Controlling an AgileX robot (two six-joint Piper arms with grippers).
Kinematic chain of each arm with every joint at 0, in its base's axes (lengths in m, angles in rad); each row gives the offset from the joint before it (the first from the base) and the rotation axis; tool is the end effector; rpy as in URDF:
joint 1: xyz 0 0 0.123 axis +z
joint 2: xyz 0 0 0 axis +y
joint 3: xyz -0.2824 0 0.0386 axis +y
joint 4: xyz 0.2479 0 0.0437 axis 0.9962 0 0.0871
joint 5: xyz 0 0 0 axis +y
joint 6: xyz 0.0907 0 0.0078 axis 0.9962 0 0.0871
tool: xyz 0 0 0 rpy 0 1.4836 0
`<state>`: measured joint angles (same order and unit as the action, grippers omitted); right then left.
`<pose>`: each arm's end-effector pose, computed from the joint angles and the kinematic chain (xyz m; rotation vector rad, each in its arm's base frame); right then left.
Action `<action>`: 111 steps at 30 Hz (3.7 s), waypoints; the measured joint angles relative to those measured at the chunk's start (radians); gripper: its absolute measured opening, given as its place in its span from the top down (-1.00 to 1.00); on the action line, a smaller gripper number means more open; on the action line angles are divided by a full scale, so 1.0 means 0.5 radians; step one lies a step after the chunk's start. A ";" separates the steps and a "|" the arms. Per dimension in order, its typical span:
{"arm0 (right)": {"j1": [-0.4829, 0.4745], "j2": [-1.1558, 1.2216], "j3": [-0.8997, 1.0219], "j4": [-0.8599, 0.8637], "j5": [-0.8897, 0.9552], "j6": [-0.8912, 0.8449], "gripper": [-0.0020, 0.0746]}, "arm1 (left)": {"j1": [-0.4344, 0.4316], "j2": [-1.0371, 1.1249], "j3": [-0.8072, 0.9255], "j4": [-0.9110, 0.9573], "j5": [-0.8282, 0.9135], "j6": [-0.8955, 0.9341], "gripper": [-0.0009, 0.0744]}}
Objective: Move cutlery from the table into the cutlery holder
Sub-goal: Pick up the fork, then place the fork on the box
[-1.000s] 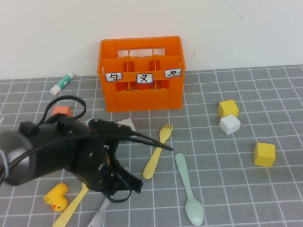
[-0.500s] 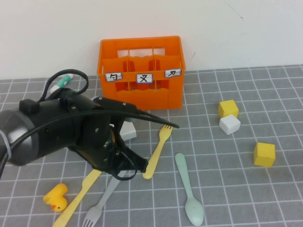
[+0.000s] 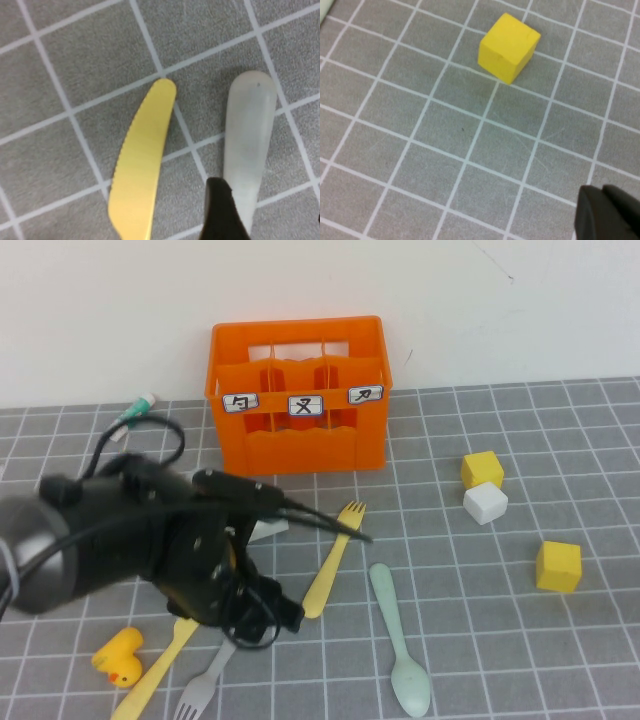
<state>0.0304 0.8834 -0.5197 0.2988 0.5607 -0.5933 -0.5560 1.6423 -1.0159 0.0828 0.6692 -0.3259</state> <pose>0.1588 0.0191 0.2528 -0.5077 2.3202 0.0407 0.2720 -0.1635 0.2070 0.3963 2.7558 -0.1380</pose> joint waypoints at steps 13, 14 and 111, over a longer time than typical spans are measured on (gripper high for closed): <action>0.000 0.000 0.021 0.000 0.003 -0.008 0.95 | 0.000 -0.027 0.208 0.158 -0.205 0.051 0.09; 0.000 0.000 0.021 0.000 0.003 -0.012 0.95 | 0.000 -0.027 0.208 0.172 -0.201 0.081 0.09; 0.000 0.000 0.055 0.067 0.057 -0.084 0.95 | 0.355 0.639 -0.422 0.007 -2.807 0.317 0.54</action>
<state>0.0304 0.8834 -0.4920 0.3322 0.5891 -0.6351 -0.3783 1.9616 -1.2268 0.0861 -0.7343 -0.1673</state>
